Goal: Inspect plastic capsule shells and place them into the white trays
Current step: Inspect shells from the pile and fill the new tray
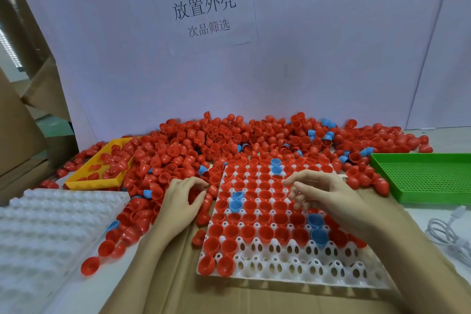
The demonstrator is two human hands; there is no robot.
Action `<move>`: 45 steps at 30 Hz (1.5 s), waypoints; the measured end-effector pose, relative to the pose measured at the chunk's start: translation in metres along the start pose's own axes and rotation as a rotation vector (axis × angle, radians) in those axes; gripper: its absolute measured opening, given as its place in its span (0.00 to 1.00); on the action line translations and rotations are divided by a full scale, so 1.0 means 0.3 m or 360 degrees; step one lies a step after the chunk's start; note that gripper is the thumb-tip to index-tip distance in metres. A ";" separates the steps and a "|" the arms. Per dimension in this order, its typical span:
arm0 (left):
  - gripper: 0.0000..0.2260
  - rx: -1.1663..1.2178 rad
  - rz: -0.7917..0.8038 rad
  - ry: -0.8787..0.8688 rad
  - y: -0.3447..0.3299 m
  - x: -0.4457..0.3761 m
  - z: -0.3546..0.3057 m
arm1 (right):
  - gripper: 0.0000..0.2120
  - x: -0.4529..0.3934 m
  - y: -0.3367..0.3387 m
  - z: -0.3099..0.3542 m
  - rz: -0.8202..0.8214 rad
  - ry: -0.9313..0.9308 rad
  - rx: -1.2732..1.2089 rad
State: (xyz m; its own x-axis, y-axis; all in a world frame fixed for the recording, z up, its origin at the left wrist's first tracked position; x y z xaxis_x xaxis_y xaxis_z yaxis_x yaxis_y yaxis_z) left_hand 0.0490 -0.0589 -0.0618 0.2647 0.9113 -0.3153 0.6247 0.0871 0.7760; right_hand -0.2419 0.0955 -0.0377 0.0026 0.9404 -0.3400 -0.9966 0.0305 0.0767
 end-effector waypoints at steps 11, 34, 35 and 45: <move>0.06 -0.0182 -0.0077 -0.0062 -0.075 -0.322 -0.167 | 0.09 -0.003 0.033 0.004 -0.0078 0.0017 -0.0046; 0.14 -0.0677 -0.0089 -0.0159 -0.243 -0.637 -0.244 | 0.09 -0.015 0.036 0.033 -0.0070 0.0057 -0.0131; 0.12 -0.0629 -0.0111 -0.0158 -0.228 -0.633 -0.243 | 0.09 -0.014 0.036 0.032 -0.0069 0.0052 -0.0130; 0.11 0.0452 -0.0319 -0.0076 -0.032 -0.450 -0.271 | 0.10 -0.008 0.053 0.031 -0.0163 -0.0008 -0.0100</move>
State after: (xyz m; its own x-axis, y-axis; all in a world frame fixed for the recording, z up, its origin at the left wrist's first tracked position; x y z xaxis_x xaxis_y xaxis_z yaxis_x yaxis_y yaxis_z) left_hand -0.0525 -0.1499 0.0177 0.1457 0.8671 -0.4764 0.8453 0.1411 0.5153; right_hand -0.2569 0.0968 -0.0268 0.1048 0.9352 -0.3383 -0.9943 0.1052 -0.0171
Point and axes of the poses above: each hand's wrist, its own x-axis away from the middle knuckle, its own y-axis out of the back of the hand, z = x × y, the point moved 7 cm from there along -x, towards the middle knuckle, and after that the axes turned 12 degrees about y, right-handed, at the moved point
